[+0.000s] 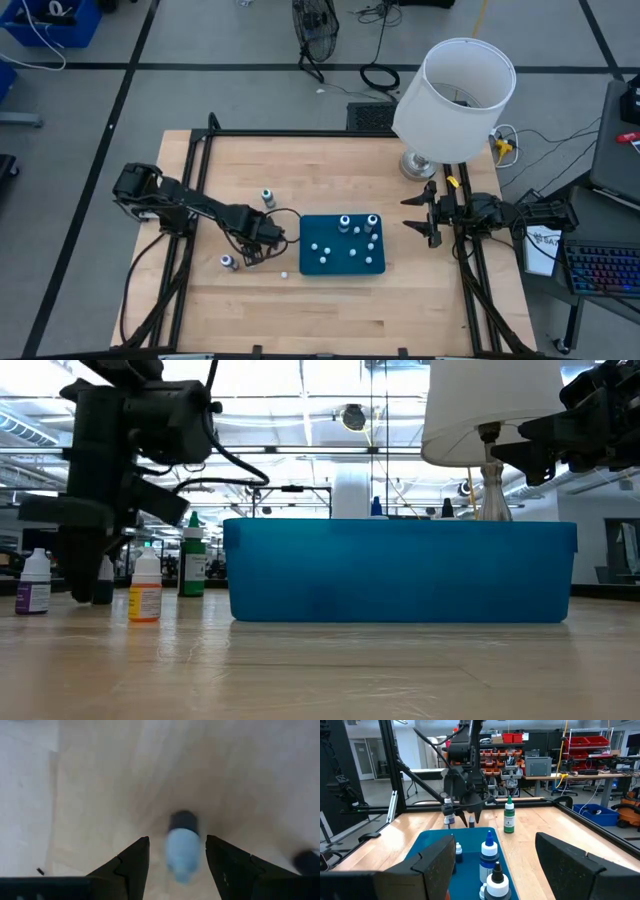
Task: Pick & Place food coloring
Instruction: Put the small violet food coloring bottle into the blue bin
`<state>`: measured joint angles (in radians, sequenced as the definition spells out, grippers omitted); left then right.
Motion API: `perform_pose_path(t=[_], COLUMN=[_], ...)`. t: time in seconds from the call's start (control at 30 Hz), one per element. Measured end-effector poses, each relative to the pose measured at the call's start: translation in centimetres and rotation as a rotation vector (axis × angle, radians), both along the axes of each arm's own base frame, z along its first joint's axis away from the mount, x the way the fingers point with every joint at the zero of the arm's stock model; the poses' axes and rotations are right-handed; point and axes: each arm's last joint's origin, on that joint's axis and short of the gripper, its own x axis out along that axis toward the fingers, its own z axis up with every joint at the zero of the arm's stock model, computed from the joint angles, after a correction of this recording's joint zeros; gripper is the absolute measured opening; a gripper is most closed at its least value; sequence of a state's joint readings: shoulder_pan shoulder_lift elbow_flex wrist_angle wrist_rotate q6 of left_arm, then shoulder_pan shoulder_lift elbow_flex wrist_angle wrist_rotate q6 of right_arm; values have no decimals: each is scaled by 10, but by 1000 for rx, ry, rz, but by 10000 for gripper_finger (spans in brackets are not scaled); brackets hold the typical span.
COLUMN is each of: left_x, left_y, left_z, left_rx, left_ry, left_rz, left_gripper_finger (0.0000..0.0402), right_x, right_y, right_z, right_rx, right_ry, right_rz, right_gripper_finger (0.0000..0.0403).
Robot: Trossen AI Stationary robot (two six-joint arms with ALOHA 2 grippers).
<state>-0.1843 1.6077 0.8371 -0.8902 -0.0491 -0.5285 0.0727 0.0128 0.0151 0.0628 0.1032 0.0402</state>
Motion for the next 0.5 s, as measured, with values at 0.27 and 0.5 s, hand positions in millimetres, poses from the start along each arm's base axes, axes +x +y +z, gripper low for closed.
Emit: perform_pose_path(t=[0.27, 0.5], left_x=[0, -22], left_y=[4, 12], left_z=[3, 25], left_rx=[-9, -18], left_ry=[-35, -172], left_rz=[-81, -37], left_gripper_finger=[177, 162], right_x=[0, 0], right_y=[0, 0], right_z=[0, 0], right_rx=[0, 0], right_ry=[0, 0], right_rz=[0, 0], right_gripper_finger=[263, 263])
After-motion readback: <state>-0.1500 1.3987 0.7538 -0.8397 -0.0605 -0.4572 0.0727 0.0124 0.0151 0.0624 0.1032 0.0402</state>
